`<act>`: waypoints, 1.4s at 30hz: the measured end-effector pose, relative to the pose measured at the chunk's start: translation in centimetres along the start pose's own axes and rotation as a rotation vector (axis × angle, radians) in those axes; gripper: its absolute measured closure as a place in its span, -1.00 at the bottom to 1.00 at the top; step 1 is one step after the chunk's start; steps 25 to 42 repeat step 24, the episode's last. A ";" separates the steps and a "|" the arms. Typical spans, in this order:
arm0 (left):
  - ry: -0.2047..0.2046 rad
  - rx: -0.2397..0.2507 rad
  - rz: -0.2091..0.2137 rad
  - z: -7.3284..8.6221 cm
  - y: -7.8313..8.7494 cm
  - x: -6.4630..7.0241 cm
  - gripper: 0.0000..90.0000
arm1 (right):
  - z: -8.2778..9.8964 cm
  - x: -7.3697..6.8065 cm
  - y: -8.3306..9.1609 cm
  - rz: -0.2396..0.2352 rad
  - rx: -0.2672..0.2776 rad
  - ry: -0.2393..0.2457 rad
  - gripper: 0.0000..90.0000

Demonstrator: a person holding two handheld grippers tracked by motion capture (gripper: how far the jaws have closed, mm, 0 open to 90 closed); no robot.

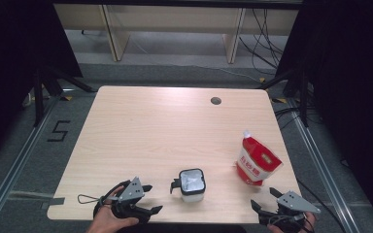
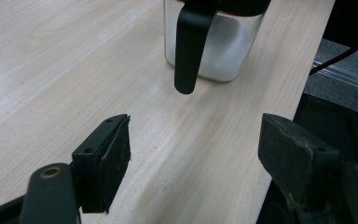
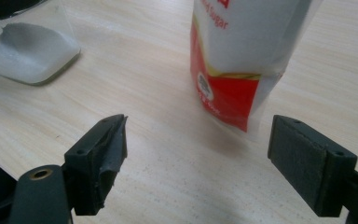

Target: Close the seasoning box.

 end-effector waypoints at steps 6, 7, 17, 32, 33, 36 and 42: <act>0.003 0.003 -0.018 0.5 -0.1 0.0 -0.45 | 0.1 -0.1 -0.1 -0.012 0.000 0.027 -0.54; -0.025 -0.019 -0.018 0.6 0.0 -0.1 -0.45 | 0.1 -0.3 0.0 -0.013 -0.009 -0.001 -0.54; 0.003 -0.019 -0.039 0.8 -0.2 0.0 -0.45 | 0.2 -0.7 -0.1 -0.024 -0.020 -0.006 -0.54; -0.010 -0.036 -0.040 0.9 -0.1 -0.1 -0.45 | 0.2 -0.4 -0.2 -0.028 -0.011 0.029 -0.54; -0.010 -0.036 -0.040 0.9 -0.1 -0.1 -0.45 | 0.2 -0.4 -0.2 -0.028 -0.011 0.029 -0.54; -0.010 -0.036 -0.040 0.9 -0.1 -0.1 -0.45 | 0.2 -0.4 -0.2 -0.028 -0.011 0.029 -0.54; -0.010 -0.036 -0.040 0.9 -0.1 -0.1 -0.45 | 0.2 -0.4 -0.2 -0.028 -0.011 0.029 -0.54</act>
Point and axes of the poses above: each handheld gripper's, and its own axes: y roughly backward along the jaws, z roughly out of its underside, x roughly to its right, the point moved 5 cm from there along -y, roughly forward along the jaws, and after that the axes turned 3 degrees about x, right-handed, at the moved point
